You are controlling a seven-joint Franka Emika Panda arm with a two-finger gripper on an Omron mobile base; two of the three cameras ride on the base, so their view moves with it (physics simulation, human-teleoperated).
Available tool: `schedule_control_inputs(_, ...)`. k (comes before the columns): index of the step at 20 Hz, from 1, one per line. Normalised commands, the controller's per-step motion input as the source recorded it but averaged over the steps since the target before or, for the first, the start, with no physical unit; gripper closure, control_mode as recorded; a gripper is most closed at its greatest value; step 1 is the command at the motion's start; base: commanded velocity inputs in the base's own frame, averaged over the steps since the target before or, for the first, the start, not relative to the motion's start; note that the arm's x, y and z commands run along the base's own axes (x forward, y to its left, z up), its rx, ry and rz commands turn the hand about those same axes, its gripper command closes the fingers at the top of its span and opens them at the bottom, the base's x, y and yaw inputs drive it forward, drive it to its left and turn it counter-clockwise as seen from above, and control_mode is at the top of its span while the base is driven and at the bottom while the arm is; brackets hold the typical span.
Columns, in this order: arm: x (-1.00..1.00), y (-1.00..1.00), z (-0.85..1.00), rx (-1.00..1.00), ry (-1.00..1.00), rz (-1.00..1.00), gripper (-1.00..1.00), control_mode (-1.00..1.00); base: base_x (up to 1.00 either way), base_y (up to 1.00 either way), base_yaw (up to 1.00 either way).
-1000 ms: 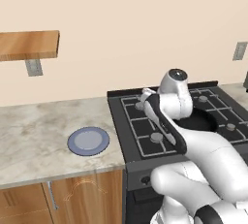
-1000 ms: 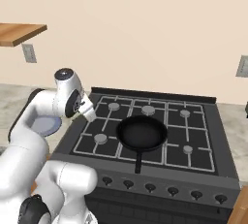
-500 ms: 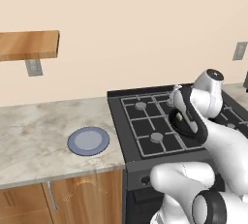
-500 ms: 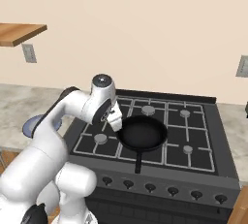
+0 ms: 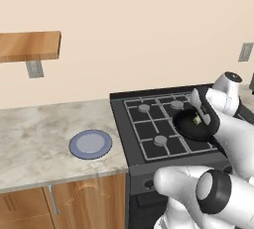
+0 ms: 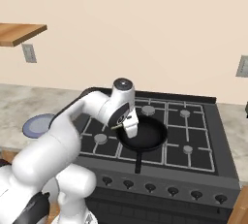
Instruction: Pick up the butter stick and place it in the pan. Then turn on the burner for the pan.
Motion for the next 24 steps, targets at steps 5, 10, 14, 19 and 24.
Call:
schedule_control_inputs(5,0.18,-0.29,-0.28,0.0,0.09,-0.04,1.0,-1.0,0.0,0.0,0.0)
schedule_control_inputs(10,0.26,-0.32,-0.1,0.0,0.09,-0.02,1.0,-1.0,0.0,0.0,0.0)
schedule_control_inputs(14,0.32,-0.2,-0.16,0.0,0.12,0.0,1.0,-1.0,0.0,0.0,0.0)
schedule_control_inputs(19,0.3,-0.09,-0.22,0.0,0.11,0.0,1.0,-1.0,0.0,0.0,0.0)
schedule_control_inputs(24,0.13,-0.14,-0.21,0.0,0.08,0.0,1.0,-1.0,0.0,0.0,0.0)
